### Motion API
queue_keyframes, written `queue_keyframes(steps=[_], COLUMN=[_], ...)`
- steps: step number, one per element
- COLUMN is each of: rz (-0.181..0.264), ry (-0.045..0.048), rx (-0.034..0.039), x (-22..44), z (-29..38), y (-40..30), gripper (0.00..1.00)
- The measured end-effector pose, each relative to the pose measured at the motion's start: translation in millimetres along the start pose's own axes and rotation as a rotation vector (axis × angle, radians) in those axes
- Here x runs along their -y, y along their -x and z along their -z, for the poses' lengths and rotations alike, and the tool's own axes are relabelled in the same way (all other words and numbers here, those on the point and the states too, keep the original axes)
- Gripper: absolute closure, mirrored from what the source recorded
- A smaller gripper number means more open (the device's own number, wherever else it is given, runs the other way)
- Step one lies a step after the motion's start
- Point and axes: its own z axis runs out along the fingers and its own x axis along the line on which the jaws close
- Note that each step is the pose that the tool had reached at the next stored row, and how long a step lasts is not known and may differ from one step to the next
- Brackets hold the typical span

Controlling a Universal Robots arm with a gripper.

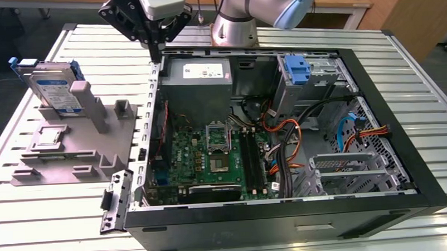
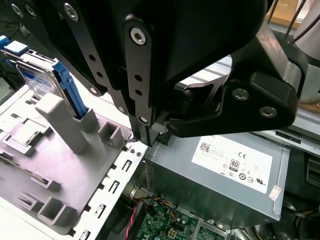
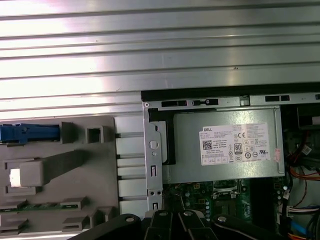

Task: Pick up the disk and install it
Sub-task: 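Reach for the disk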

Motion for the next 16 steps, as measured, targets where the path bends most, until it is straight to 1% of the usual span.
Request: queue_keyframes(steps=[1,16], rz=[0.0,0.0], ry=[-0.0001,-0.0002], rx=[-0.0014,-0.0021], x=[0.2,0.4], z=[-0.4,-0.7], y=[-1.9,-4.3], gripper=[0.9,0.9])
